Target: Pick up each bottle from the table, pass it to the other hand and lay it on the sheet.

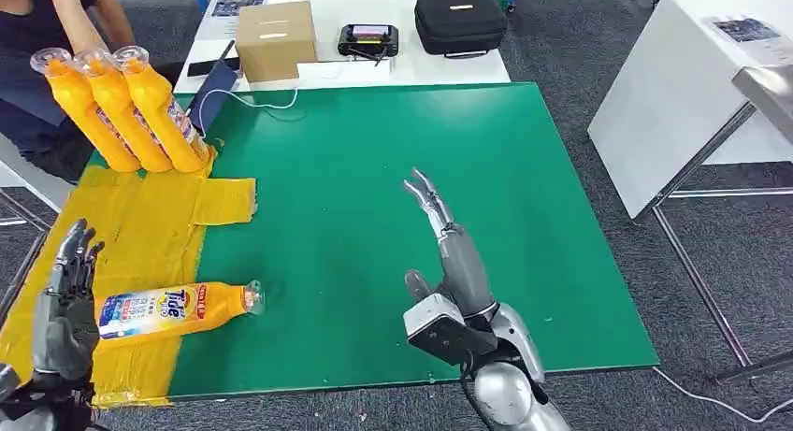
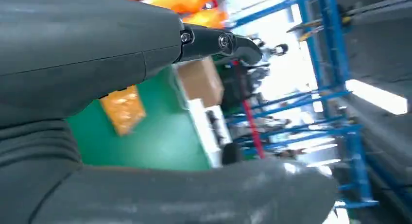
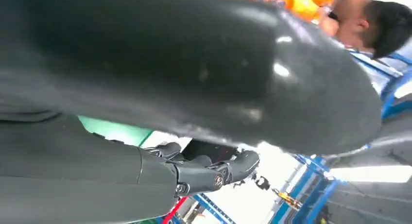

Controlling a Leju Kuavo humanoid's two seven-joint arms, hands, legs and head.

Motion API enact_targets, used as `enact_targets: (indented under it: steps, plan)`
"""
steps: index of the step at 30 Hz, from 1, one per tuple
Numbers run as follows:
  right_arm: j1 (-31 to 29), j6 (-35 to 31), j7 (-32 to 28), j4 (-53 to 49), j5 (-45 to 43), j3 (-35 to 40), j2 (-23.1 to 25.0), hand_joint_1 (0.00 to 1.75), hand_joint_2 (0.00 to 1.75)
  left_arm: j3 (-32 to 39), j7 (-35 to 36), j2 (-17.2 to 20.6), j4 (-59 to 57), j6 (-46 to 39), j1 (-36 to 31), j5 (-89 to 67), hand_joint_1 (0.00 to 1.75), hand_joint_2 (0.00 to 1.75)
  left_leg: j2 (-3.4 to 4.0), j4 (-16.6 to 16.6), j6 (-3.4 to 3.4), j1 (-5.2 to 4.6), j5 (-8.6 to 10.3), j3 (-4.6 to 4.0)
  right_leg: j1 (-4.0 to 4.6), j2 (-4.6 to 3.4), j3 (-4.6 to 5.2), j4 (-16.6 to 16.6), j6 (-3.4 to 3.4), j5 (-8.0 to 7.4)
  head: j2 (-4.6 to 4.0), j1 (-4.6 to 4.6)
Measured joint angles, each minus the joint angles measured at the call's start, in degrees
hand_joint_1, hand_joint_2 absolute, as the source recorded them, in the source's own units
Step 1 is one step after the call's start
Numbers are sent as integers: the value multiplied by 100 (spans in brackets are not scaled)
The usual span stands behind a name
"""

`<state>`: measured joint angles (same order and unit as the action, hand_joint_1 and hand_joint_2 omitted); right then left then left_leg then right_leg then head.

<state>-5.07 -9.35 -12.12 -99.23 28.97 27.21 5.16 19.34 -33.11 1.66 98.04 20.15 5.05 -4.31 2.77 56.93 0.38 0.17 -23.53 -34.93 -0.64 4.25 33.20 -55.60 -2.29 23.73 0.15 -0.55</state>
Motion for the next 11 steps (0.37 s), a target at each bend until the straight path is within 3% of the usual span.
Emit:
enact_targets:
  steps: [4, 11]
  plan:
    - [-3, -460, -568, 37, -289, 99, 44, 0, 0, -227, 90, -342, 667, -155, 60, -56, 0, 0, -3, 1, 2, -8, -1, 0, -6, 0, -4, 1, -2, -2, 0, 0]
    - [-19, -416, -716, 140, -680, 260, 85, 0, 0, -885, 94, -583, 1264, -419, 279, -237, 0, 0, 0, 1, 0, -8, -4, 0, -1, -1, -3, 1, -2, -2, 0, 0]
